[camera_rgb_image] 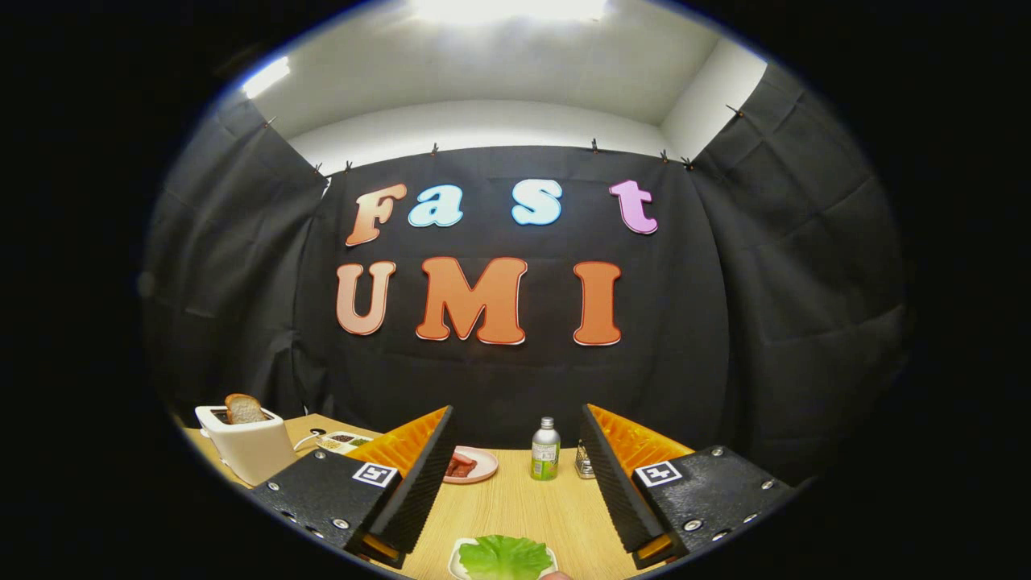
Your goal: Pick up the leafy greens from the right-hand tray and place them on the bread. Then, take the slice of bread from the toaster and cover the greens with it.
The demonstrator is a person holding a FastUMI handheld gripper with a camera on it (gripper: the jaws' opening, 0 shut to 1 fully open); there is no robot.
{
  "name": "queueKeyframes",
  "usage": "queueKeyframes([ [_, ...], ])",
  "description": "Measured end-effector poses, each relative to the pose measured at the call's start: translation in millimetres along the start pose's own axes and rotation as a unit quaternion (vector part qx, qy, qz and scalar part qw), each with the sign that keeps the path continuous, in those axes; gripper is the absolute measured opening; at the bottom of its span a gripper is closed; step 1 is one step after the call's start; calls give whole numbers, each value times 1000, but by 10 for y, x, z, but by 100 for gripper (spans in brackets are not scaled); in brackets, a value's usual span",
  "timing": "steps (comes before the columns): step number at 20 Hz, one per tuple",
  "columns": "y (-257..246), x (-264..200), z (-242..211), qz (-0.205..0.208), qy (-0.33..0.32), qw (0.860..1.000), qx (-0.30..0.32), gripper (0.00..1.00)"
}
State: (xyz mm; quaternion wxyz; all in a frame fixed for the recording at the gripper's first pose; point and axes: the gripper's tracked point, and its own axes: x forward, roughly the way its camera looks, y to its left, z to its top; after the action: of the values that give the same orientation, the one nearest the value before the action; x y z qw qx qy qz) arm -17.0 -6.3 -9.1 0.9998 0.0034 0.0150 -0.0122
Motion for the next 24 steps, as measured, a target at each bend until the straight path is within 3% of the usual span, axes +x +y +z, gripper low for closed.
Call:
queueKeyframes([
  [5,-5,-1,-128,3,14,1000,-17,91],
  [15,59,59,-929,12,116,993,-16,92],
  [20,191,50,-1569,55,234,971,12,89],
  [24,222,17,-1894,74,304,950,-6,89],
])
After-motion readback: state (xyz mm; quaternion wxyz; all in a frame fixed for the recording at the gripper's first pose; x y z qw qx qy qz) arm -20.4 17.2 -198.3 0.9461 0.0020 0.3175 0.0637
